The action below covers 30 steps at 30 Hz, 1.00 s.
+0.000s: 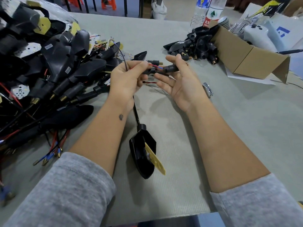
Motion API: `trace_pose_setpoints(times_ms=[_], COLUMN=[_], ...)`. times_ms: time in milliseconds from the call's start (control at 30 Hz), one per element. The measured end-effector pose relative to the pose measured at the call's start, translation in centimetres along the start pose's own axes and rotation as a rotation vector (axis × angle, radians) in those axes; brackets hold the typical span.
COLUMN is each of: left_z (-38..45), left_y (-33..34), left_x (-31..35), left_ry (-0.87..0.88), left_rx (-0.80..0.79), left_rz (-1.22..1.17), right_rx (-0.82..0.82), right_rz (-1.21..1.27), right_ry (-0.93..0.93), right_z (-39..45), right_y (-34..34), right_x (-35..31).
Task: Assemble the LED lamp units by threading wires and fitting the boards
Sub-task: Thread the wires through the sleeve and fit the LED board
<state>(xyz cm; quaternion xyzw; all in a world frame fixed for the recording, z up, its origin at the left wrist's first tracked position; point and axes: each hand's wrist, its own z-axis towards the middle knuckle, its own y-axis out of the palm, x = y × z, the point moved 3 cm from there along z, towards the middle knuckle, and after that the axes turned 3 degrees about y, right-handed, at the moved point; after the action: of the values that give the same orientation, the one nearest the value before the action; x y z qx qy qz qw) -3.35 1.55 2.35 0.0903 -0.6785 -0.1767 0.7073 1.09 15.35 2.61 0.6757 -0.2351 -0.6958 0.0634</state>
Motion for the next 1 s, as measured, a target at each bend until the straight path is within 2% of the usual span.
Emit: trace_pose_setpoints(times_ms=[167,400,633,833,1000], left_z=[0.1,0.2,0.4,0.4,0.4], left_y=[0.0,0.1,0.2,0.1,0.1], left_x=[0.0,-0.6,-0.9,-1.0,-0.8], left_ry=[-0.053,-0.048,-0.013,0.005,-0.002], left_rx=[-0.017,-0.048,-0.097,-0.135,-0.149], left_rz=[-0.067,0.106,0.203,0.246,0.238], right_rx=[0.034,0.072,0.083,0.056,0.131], right_rz=[-0.014,0.128,0.148,0.119,0.021], right_ry=[0.03,-0.007,-0.001,-0.008,-0.076], right_z=[0.1,0.4,0.5,0.5,0.8], right_y=[0.1,-0.2,-0.4,-0.1,-0.4], right_x=[0.2,-0.1,0.0,0.1,0.3])
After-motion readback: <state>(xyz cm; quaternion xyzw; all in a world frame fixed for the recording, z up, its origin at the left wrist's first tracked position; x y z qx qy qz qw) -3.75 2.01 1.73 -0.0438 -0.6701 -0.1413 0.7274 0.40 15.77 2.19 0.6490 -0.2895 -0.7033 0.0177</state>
